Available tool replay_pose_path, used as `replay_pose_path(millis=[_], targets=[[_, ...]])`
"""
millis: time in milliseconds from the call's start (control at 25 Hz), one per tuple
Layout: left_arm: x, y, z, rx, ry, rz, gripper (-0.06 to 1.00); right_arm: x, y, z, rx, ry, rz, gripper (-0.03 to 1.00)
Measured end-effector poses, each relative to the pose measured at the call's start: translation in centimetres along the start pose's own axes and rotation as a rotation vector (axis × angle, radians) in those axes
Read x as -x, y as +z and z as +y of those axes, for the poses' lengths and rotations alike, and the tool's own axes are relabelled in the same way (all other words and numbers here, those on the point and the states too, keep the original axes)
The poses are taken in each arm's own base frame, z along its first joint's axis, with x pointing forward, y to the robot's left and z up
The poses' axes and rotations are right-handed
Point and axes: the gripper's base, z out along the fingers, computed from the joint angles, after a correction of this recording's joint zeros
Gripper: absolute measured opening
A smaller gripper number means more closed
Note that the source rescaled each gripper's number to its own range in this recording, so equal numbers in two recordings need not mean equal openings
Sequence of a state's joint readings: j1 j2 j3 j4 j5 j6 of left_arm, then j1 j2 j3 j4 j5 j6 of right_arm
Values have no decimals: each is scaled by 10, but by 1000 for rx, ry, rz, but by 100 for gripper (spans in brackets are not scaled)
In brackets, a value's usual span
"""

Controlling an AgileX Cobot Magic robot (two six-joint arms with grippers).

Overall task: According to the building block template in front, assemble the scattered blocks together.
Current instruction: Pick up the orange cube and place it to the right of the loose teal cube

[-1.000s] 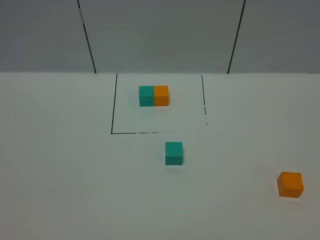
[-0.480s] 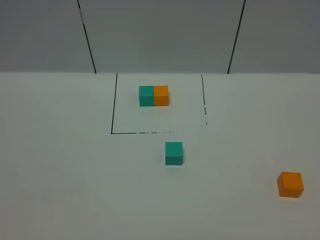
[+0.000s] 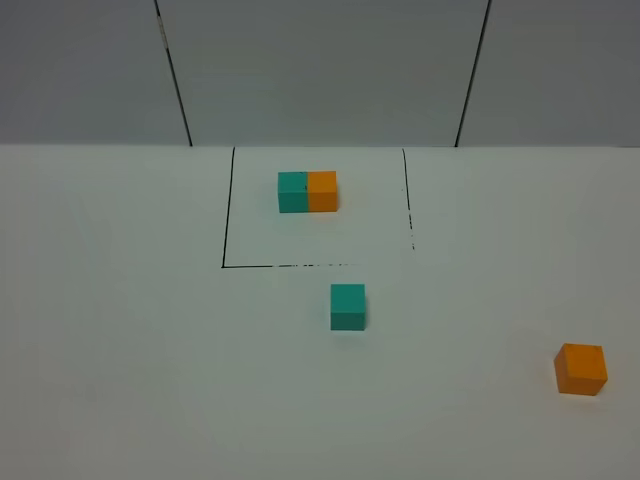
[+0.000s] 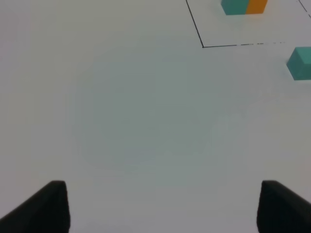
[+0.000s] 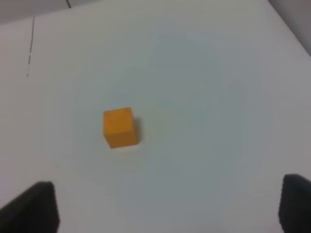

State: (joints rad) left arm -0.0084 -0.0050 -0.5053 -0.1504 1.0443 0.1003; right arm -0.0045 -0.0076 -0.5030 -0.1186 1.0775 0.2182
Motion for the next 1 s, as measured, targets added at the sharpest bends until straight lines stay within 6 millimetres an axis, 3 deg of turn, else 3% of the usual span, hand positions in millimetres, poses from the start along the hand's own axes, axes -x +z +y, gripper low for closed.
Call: replay_pose_path(millis=[120, 200, 240, 400, 520, 680, 840, 1000], targets=[[0, 0, 0, 0, 0, 0, 73, 0, 0, 0, 0, 2, 1, 83], [0, 0, 0, 0, 0, 0, 73, 1, -2, 1, 5, -2, 12, 94], [0, 0, 0, 0, 0, 0, 73, 5, -2, 2, 7, -11, 33, 99], [0, 0, 0, 0, 0, 0, 73, 31, 15, 12, 35, -68, 176, 100], [0, 0, 0, 0, 0, 0, 73, 56, 45, 24, 63, -83, 324, 100], [0, 0, 0, 0, 0, 0, 73, 81, 105, 40, 91, -69, 574, 100], [0, 0, 0, 0, 0, 0, 73, 90, 164, 48, 75, -93, 771, 100], [0, 0, 0, 0, -1, 0, 73, 86, 197, 51, 67, -103, 846, 100]])
